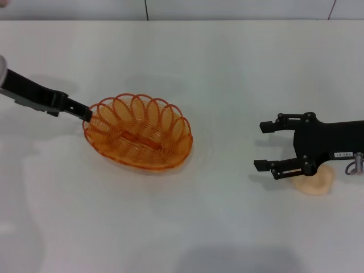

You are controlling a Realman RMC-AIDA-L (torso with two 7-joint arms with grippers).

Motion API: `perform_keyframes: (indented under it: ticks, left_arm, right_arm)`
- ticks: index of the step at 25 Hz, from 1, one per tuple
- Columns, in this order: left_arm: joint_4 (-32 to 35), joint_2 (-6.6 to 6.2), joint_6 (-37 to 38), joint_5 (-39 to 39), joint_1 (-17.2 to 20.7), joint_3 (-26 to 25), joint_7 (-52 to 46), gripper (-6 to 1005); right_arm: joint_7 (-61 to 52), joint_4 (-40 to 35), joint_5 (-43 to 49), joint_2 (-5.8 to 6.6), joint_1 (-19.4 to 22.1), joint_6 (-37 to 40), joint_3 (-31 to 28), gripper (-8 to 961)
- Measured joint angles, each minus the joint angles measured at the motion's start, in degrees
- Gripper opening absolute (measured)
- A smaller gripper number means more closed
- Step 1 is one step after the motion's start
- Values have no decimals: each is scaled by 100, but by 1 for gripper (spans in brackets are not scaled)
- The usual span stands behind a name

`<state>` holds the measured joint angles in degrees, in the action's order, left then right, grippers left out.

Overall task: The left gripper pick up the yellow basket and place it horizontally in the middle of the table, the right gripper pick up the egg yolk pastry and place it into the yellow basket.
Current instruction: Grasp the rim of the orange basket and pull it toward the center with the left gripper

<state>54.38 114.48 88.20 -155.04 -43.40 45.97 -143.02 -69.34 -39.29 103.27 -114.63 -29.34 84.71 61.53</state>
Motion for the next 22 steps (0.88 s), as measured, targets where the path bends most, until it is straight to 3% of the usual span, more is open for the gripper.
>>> perform_keyframes:
  ticks: [7,22]
  left_arm:
    - [-420,142,-577,36,-62,270,20,807]
    - [-672,221,-874,51,-146,508,95,795]
  right_arm:
    - [0,0,0,-8,-24,0,-1,836]
    - [0,0,-1,-6,-46,-81,-1,835]
